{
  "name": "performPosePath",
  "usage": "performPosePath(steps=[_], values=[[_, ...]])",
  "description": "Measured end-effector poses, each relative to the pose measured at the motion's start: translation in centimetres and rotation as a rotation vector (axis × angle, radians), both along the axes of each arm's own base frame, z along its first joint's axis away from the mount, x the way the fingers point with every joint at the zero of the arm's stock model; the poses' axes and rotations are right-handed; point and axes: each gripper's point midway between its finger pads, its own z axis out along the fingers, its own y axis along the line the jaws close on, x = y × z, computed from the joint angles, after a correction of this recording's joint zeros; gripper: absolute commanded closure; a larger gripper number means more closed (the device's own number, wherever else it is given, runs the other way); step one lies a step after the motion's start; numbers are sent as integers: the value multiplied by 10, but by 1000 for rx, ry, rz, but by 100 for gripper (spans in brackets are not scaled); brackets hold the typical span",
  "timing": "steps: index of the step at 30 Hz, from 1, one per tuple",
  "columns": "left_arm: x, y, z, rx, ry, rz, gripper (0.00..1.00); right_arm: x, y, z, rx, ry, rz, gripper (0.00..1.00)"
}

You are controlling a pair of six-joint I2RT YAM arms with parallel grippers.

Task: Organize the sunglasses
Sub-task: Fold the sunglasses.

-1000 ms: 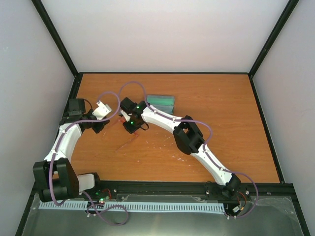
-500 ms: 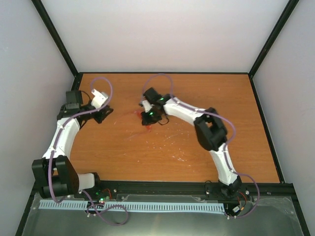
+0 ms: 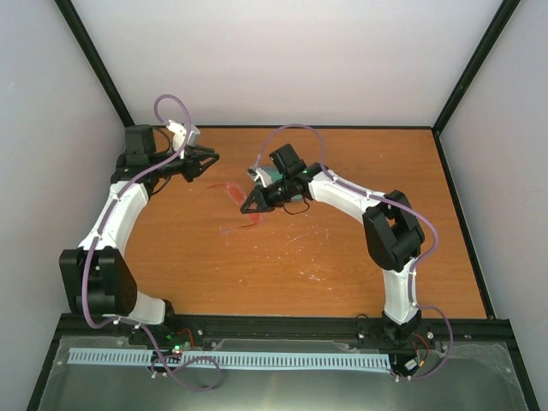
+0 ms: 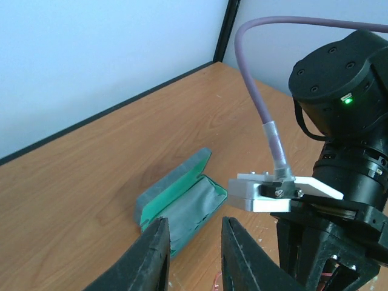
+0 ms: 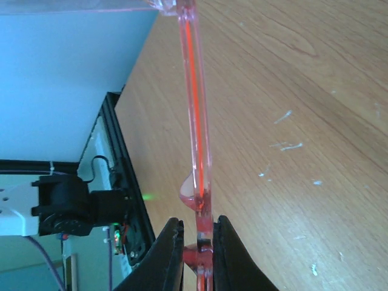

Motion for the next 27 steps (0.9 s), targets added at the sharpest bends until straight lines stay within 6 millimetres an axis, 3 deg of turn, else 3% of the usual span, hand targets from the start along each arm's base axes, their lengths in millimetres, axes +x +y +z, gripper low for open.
performPosePath(steps=[8, 17, 21, 24, 27], values=[[3, -8, 1, -62, 45, -14, 76, -1, 9, 27, 103, 0, 31, 97], [-9, -35, 3, -112, 85, -84, 77, 22, 28, 79, 223, -67, -7, 97], [-19, -38, 0, -121, 92, -98, 76, 34, 37, 89, 259, -63, -31, 97], [-24, -41, -2, -121, 95, -106, 71, 40, 41, 90, 275, -51, -40, 97], [-22, -41, -3, -105, 82, -98, 52, 44, 40, 88, 255, -51, -61, 97]])
